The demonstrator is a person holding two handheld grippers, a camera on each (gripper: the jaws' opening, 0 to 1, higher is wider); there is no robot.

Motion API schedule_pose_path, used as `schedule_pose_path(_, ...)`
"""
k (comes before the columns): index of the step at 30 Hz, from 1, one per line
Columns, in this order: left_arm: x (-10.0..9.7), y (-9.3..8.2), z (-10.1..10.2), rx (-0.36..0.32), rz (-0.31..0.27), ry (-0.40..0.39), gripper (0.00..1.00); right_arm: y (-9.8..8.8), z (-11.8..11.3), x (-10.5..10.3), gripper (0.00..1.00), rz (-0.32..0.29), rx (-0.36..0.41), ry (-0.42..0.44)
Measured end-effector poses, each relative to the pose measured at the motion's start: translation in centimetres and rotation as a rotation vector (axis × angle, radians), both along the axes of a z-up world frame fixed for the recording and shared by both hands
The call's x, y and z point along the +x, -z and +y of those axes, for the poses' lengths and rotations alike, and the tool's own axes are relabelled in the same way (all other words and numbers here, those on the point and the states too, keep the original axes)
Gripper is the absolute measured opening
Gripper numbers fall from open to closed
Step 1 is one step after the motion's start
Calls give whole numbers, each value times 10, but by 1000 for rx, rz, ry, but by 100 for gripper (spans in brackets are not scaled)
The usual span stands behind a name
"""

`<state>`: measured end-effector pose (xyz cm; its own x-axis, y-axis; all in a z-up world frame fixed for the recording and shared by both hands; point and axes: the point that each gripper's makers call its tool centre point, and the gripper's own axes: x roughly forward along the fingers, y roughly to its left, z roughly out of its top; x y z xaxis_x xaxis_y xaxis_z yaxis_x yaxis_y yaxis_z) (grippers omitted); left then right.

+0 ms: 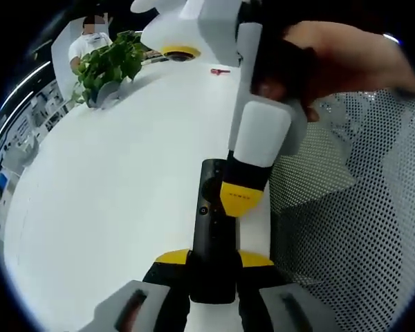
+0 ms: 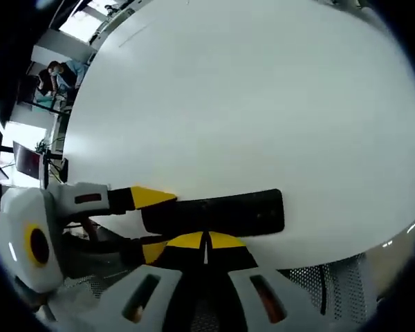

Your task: Press the specified remote control buttons in sequence, fully releasing each button before pressing the next.

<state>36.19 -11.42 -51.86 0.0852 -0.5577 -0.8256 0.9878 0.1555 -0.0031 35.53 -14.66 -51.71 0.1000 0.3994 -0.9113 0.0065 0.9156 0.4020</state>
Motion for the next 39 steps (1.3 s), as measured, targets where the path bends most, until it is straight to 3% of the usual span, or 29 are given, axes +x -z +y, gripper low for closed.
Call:
schedule_pose_path(7, 1, 0, 0, -8, 2, -7, 25, 2, -1, 3, 0, -12, -26, -45)
schedule_pose_path(16, 1, 0, 0, -8, -2, -1, 25, 0, -1, 2, 0, 4, 5, 7)
schedule_pose_path(25, 1, 0, 0, -9, 0, -3, 25, 2, -1, 3, 0, -4, -5, -17)
schedule_pose_path(32, 1, 0, -1, -10, -2, 0, 25, 2, -1, 2, 0, 14, 3, 12)
schedule_pose_path(39, 1, 0, -1, -12, -2, 2, 25, -3, 9, 6, 0, -13, 61, 24)
